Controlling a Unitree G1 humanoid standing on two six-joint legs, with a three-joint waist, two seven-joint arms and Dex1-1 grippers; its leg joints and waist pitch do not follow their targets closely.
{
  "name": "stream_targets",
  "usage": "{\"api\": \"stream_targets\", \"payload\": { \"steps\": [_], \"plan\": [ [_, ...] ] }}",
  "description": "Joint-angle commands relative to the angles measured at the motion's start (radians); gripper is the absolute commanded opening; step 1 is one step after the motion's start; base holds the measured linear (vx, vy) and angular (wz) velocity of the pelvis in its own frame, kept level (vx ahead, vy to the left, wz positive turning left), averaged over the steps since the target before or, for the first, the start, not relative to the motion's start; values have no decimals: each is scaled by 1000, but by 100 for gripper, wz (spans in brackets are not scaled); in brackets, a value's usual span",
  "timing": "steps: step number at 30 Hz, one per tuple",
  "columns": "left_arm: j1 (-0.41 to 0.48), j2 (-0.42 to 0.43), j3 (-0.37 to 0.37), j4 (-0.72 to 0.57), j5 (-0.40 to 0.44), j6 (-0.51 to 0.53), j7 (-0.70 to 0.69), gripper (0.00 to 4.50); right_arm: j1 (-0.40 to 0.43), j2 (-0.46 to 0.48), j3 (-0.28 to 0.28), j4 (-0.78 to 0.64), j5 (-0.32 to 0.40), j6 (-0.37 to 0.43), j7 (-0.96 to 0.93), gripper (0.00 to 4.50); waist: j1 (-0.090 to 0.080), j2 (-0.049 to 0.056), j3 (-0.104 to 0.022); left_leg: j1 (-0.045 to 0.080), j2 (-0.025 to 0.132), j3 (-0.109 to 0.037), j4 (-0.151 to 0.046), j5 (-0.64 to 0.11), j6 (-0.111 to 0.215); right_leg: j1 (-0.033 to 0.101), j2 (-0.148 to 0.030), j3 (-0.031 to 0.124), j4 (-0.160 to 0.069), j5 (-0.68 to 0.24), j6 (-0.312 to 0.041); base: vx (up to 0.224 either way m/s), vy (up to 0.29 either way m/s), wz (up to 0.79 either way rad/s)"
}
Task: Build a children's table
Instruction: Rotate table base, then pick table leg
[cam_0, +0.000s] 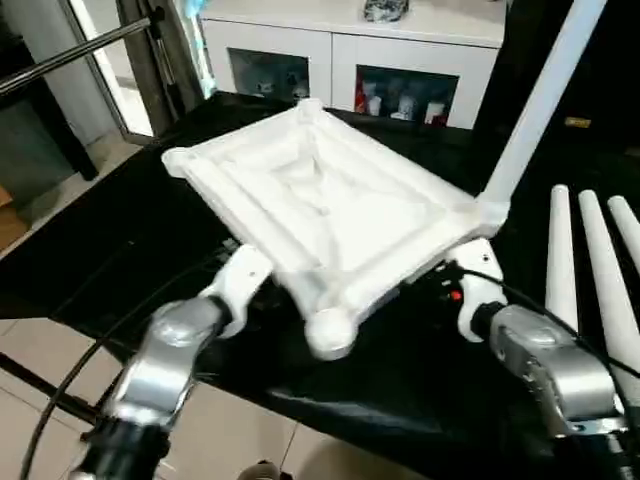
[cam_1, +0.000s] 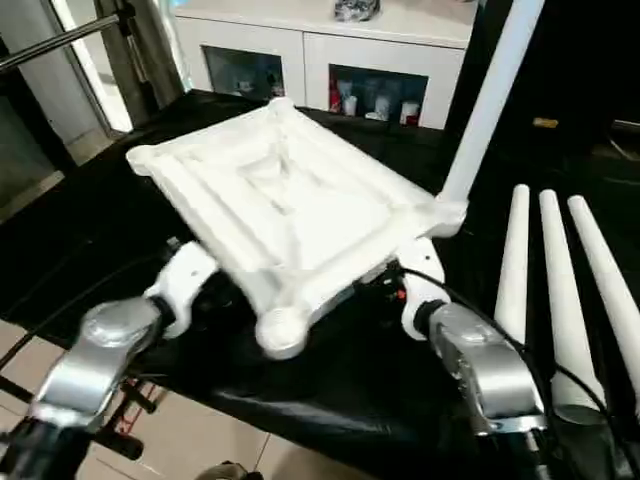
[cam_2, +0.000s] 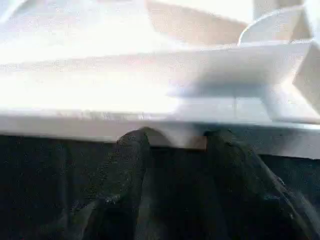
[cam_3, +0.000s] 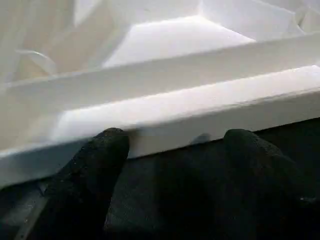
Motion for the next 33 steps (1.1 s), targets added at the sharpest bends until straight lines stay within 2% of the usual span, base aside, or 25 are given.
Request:
{"api": "stream_targets", "payload": {
  "steps": [1,2,3,5,6,8,9,10,11,12,15,16,18,19,21,23,24,25,26,27,28,31,33],
  "plan": [
    [-44,-30,-27,37,-19,-29,-7,225,-2,-18,-25,-61,11,44,-15,357,-4,-11,-62,16,56,-25,-75,-194,29,42,-80,61,-81,-284,-104,0,0,0],
    [-54,-37,-32,47,-21,-36,-6,225,-2,-21,-30,-69,10,49,-18,357,-2,-14,-64,19,56,-24,-73,-184,30,42,-80,61,-80,-272,-104,0,0,0],
    [-89,-68,-51,95,-23,-59,-1,225,-5,-34,-45,-101,0,76,-37,357,-2,-11,-62,16,56,-24,-73,-180,30,43,-79,61,-80,-267,-107,0,0,0],
    [-97,-74,-58,112,-24,-68,1,225,-6,-38,-48,-110,-3,86,-43,357,-1,-13,-63,19,55,-24,-73,-186,28,42,-78,61,-81,-268,-104,0,0,0],
    [-109,-89,-66,138,-26,-81,3,225,-12,-39,-58,-121,-4,107,-55,357,-2,-9,-62,15,54,-25,-73,-184,28,46,-80,60,-82,-277,-102,0,0,0],
    [-118,-101,-75,164,-26,-93,5,225,-17,-40,-67,-133,-3,128,-64,357,-7,-12,-62,14,53,-25,-73,-189,28,47,-79,60,-85,-284,-98,0,0,0],
    [-133,-124,-95,211,-19,-122,6,225,-32,-39,-93,-157,10,176,-77,357,-5,-9,-64,15,54,-26,-71,-186,28,48,-82,59,-83,-284,-98,0,0,0],
    [-133,-124,-95,211,-19,-122,6,225,-32,-39,-93,-157,10,176,-77,357,-8,-12,-61,13,49,-24,-71,-183,32,47,-77,59,-89,-292,-92,0,0,0],
    [-137,-135,-103,226,-15,-133,7,225,-44,-33,-117,-167,23,201,-88,357,-6,-13,-65,16,53,-26,-71,-178,31,49,-80,59,-84,-287,-94,0,0,0],
    [-139,-142,-109,235,-13,-140,9,225,-52,-29,-135,-174,31,216,-96,357,-7,-14,-64,15,52,-25,-71,-174,35,49,-79,58,-84,-288,-92,0,0,0],
    [-146,-147,-111,230,-29,-173,0,228,-102,-8,-236,-186,61,316,-158,384,-6,-13,-66,18,54,-24,-70,-164,34,46,-79,58,-83,-294,-94,0,0,0],
    [-147,-145,-109,225,-31,-175,-3,228,-107,-10,-243,-187,60,329,-162,393,-6,-11,-66,18,54,-26,-70,-159,32,47,-79,59,-82,-288,-97,0,0,0],
    [-151,-128,-95,191,-50,-188,-22,228,-135,-27,-281,-191,51,407,-183,401,-4,-12,-67,20,54,-24,-68,-146,29,46,-78,59,-79,-266,-106,0,0,0],
    [-153,-122,-91,175,-57,-187,-30,228,-143,-32,-291,-191,46,431,-188,414,-3,-16,-71,19,55,-26,-69,-125,27,50,-79,59,-71,-238,-114,0,0,0],
    [-154,-103,-77,107,-96,-171,-84,228,-163,-51,-320,-193,18,510,-212,428,-4,-16,-69,17,54,-24,-68,-109,27,50,-78,59,-68,-215,-125,0,0,0],
    [-153,-94,-73,70,-121,-152,-117,245,-171,-57,-336,-190,8,535,-223,444,-3,-16,-68,19,54,-21,-67,-106,26,49,-81,61,-68,-216,-132,0,0,0],
    [-147,-84,-71,18,-168,-109,-172,255,-176,-68,-353,-186,3,554,-233,448,-2,-18,-70,19,54,-21,-66,-97,24,52,-83,61,-63,-215,-138,0,0,0],
    [-133,-53,-82,-90,-251,-32,-276,262,-186,-92,-392,-167,-2,585,-250,450,0,-14,-70,22,56,-21,-66,-90,21,50,-85,61,-61,-214,-143,0,0,0],
    [-131,-45,-84,-117,-270,-14,-297,262,-188,-103,-400,-161,-1,599,-252,450,-2,-14,-69,19,55,-21,-66,-86,22,49,-80,61,-61,-206,-148,0,0,0],
    [-133,-40,-87,-131,-278,-3,-307,264,-188,-114,-405,-155,-2,606,-251,450,-2,-15,-68,21,54,-20,-65,-91,21,48,-78,60,-61,-206,-148,0,0,0],
    [-133,-38,-87,-137,-281,1,-311,288,-188,-119,-406,-153,-2,609,-250,450,-3,-15,-67,21,53,-18,-65,-93,21,48,-77,60,-61,-207,-149,0,0,0],
    [-137,-24,-95,-153,-296,10,-326,301,-194,-134,-418,-149,6,635,-255,450,-3,-16,-65,20,48,-16,-64,-107,25,50,-77,60,-71,-258,-123,0,0,0],
    [-140,6,-114,-179,-306,30,-361,318,-202,-167,-420,-154,3,713,-245,450,-5,-15,-66,20,48,-20,-66,-104,21,53,-75,59,-70,-264,-116,0,0,0]
  ]
}}
